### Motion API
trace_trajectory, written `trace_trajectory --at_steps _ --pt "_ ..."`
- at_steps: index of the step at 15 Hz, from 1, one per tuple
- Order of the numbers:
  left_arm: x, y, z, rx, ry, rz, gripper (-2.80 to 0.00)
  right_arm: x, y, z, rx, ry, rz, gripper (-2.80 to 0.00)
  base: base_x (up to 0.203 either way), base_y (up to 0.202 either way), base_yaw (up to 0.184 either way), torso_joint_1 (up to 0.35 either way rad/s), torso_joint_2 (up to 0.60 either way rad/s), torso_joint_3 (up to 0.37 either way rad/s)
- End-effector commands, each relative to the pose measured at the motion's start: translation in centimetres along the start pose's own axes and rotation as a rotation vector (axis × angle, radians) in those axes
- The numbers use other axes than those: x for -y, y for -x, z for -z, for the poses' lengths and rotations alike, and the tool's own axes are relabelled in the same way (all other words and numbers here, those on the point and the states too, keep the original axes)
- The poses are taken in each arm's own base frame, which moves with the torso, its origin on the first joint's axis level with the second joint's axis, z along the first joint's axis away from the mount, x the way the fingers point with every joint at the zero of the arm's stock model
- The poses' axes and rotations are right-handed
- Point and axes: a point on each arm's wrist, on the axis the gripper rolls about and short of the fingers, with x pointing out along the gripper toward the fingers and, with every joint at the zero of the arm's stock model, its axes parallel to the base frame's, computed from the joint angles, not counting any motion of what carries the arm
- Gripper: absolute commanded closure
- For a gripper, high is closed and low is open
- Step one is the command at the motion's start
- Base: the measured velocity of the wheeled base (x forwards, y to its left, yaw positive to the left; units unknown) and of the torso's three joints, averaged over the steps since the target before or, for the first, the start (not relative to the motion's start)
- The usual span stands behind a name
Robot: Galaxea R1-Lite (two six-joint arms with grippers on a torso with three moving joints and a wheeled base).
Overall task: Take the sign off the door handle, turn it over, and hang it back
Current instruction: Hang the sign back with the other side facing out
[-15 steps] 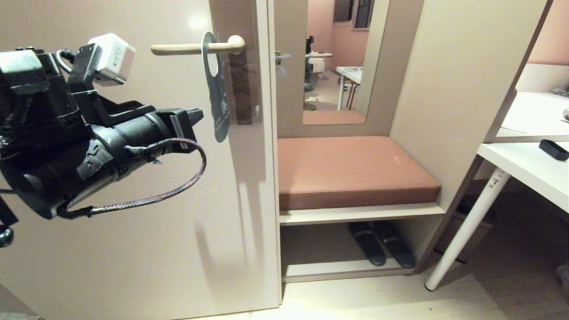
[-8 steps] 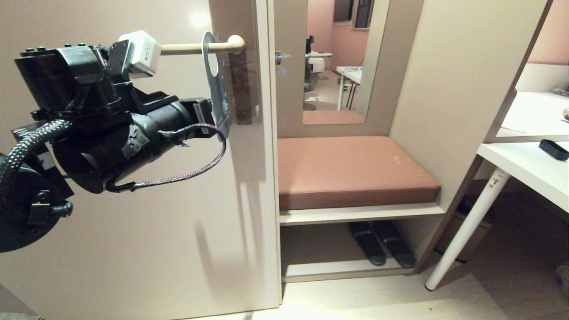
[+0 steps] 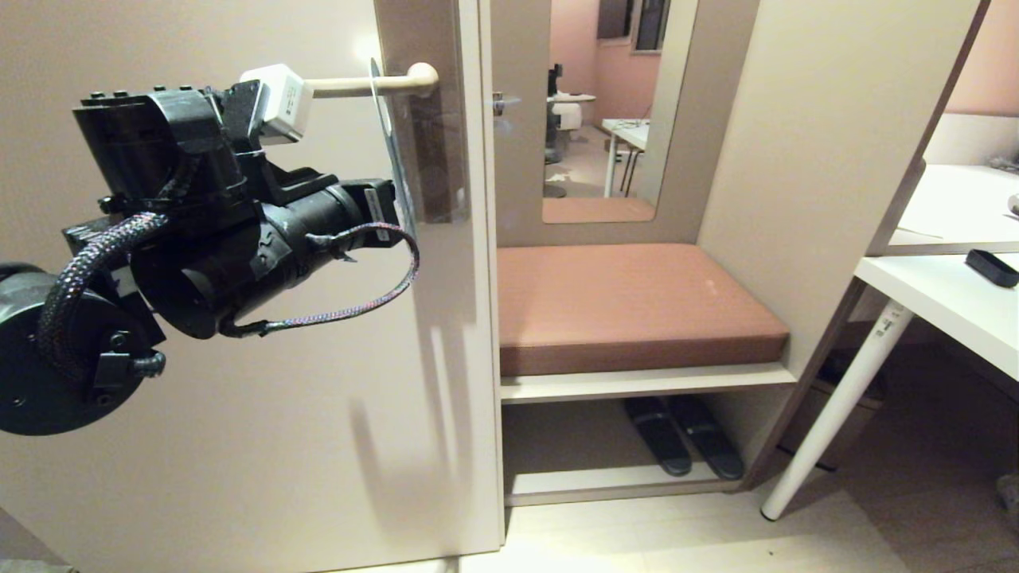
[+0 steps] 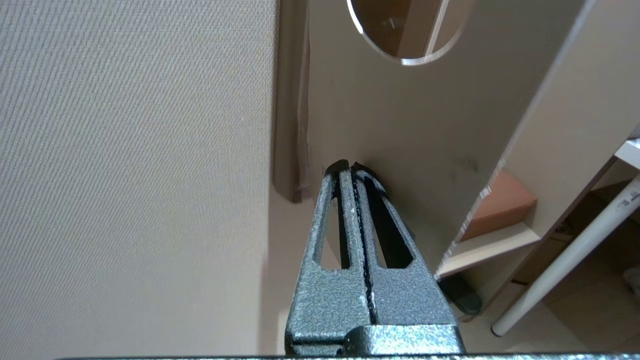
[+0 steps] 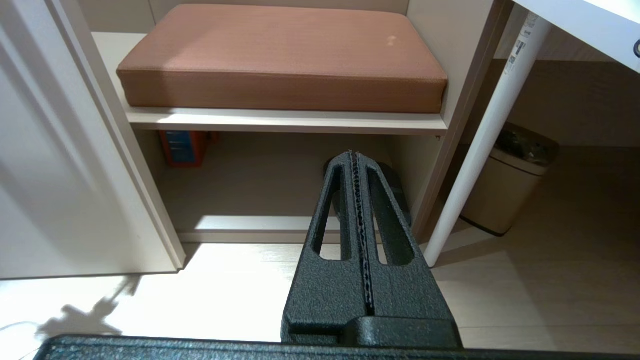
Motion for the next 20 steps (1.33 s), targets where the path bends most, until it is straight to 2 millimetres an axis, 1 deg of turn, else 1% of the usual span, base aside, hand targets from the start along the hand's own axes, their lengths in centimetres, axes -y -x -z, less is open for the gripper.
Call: trace_trajectory --at_steps 1,4,12,16,20 --pt "0.1 -0.5 0.0 0.006 0.001 -0.001 0.00 0.0 0.0 0.0 -0.001 0.000 0.000 0.00 0.000 0.000 0.000 0.000 0.00 0.000" --pt "0.3 -1.2 -0.6 0.029 0.003 0.004 0.00 0.0 0.0 0.0 -0.002 0.000 0.000 0.00 0.000 0.000 0.000 0.000 0.00 0.000" --pt "1.9 -0.9 -0.6 0.029 -0.029 0.072 0.00 0.0 0.0 0.0 -0.001 0.000 0.000 0.00 0.000 0.000 0.000 0.000 0.00 0.000" --pt "2.9 -0.7 -0.7 0.034 -0.037 0.105 0.00 0.0 0.0 0.0 -0.001 0.000 0.000 0.00 0.000 0.000 0.000 0.000 0.00 0.000" --pt "3.2 -0.8 -0.5 0.029 -0.056 0.111 0.00 0.0 0.0 0.0 0.000 0.000 0.000 0.00 0.000 0.000 0.000 0.000 0.00 0.000"
